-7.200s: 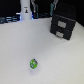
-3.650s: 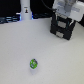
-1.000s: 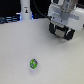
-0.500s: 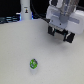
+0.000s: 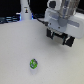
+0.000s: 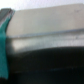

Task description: Open the kcup holder, insert the kcup into the holder, and close the kcup holder

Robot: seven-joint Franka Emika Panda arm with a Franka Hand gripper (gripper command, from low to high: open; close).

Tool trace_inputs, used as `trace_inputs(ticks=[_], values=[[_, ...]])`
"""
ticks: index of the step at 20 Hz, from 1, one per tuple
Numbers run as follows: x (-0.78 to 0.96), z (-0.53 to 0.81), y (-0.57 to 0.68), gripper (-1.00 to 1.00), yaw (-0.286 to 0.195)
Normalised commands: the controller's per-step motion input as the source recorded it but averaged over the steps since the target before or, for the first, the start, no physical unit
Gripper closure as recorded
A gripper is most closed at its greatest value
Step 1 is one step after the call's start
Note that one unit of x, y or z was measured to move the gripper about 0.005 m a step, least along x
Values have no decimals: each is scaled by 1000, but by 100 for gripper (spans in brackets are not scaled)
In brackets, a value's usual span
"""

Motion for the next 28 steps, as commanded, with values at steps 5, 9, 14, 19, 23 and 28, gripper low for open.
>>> trace_inputs(ticks=[5, 9, 14, 19, 23, 28], values=[[433, 146, -138, -100, -101], [311, 44, -159, -100, -128], [402, 179, -511, -100, -201], [389, 147, -561, -100, -216], [375, 81, -594, -100, -214], [482, 32, -495, -100, -216]])
